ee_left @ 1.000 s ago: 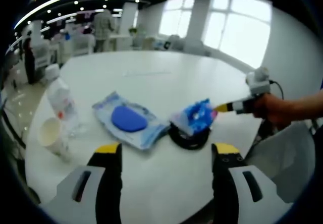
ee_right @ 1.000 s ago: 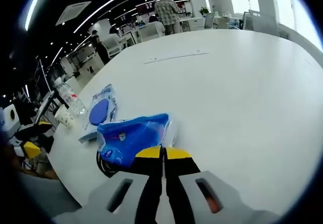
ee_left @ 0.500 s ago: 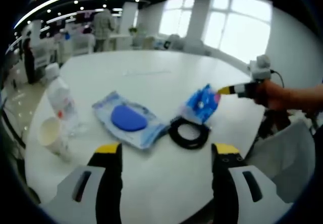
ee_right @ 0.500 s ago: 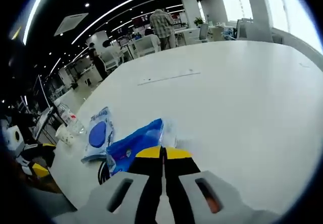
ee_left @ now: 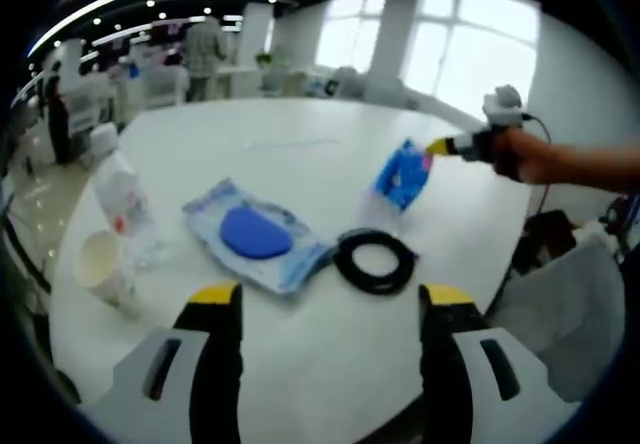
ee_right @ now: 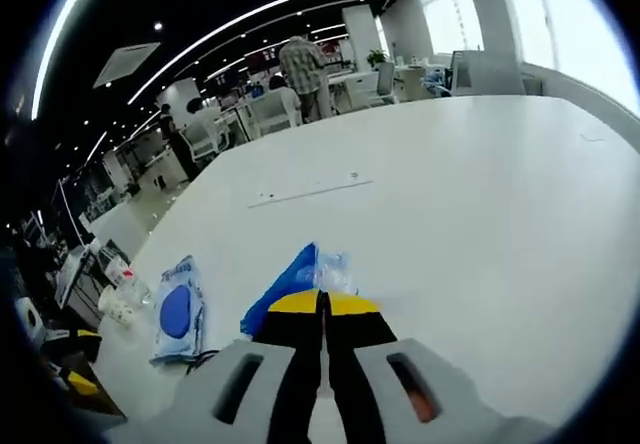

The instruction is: Arrange the tabletop items into an orderly group along one side of the table until the central work area is clear of visible clutter.

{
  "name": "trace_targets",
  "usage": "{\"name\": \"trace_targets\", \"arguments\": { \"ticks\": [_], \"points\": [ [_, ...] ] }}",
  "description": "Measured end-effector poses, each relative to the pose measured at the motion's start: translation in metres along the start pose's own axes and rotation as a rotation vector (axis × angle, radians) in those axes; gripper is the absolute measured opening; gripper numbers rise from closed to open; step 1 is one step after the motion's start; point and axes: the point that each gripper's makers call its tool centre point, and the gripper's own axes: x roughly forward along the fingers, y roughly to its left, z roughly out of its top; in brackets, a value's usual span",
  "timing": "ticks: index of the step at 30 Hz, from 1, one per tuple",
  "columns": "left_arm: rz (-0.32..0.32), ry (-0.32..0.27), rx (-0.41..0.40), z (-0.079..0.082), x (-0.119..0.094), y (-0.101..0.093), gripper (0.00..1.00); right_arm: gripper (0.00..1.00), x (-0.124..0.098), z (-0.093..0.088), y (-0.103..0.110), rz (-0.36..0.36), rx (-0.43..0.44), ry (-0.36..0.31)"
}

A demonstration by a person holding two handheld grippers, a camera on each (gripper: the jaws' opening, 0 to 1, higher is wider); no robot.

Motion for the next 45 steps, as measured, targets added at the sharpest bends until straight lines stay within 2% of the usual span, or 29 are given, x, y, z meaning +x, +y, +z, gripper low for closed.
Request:
{"name": "trace_targets", "arguments": {
  "ticks": [6,17,22,25,34,36,45],
  "points": [
    [0.006,0.004,-0.003,-0.001,0.000,0.002,0.68,0.00,0.011,0.007,-0.021,-0.046,0.025,0.012],
    [0.015,0.014,-0.004,-0.004,0.001,0.005,0.68,0.00,0.010,0.006,-0.042,-0.106,0.047,0.049],
    [0.020,0.021,-0.002,-0.006,0.001,0.005,0.68,0.00,0.005,-0.001,-0.036,-0.113,0.047,0.072],
    [0.024,0.025,-0.002,-0.006,0.000,0.006,0.68,0.00,-0.001,-0.011,-0.034,-0.127,0.014,0.121],
    [0.030,0.023,-0.006,-0.006,0.000,0.008,0.68,0.00,-0.003,-0.021,-0.032,-0.136,0.023,0.165],
    [0.026,0.027,0.000,-0.006,0.000,0.006,0.68,0.00,0.014,-0.019,-0.043,-0.133,0.019,0.176],
    [0.027,0.036,0.002,-0.009,0.000,0.007,0.68,0.00,0.001,-0.033,-0.034,-0.129,0.027,0.221]
  ]
}}
